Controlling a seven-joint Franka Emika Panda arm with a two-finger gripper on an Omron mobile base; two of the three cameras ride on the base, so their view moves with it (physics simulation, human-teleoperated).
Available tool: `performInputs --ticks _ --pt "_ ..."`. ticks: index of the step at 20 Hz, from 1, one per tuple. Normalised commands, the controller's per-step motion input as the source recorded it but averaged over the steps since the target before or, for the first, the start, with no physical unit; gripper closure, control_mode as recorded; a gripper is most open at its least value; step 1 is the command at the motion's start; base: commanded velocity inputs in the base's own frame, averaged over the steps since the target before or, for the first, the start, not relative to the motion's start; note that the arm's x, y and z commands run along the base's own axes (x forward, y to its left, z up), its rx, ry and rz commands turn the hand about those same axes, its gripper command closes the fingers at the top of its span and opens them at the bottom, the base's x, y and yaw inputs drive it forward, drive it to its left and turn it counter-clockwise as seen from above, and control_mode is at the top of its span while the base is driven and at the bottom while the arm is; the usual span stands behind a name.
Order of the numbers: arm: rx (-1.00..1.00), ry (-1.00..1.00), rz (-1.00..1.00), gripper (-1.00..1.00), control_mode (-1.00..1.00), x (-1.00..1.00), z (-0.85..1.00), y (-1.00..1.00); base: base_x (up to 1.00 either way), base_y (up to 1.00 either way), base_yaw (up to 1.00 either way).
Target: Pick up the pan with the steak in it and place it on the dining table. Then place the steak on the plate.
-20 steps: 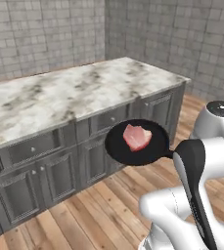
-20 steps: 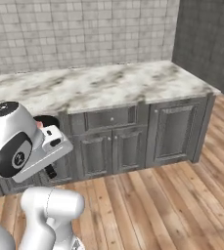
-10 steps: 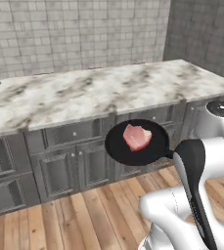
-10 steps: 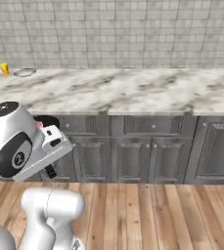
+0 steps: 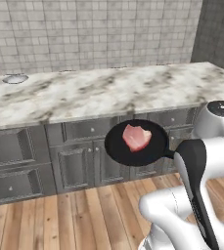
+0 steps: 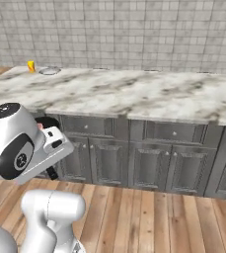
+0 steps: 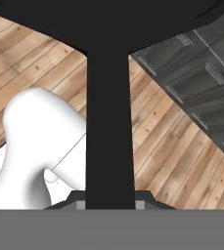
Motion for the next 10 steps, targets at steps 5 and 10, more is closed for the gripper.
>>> performInputs --ticks 5,10 --pt "0.00 0.00 0.00 1.00 1.00 0.00 0.00 0.00 0.00 0.50 0.00" --pt "0.00 0.00 0.00 1.00 1.00 0.00 0.00 0.00 0.03 1.00 0.00"
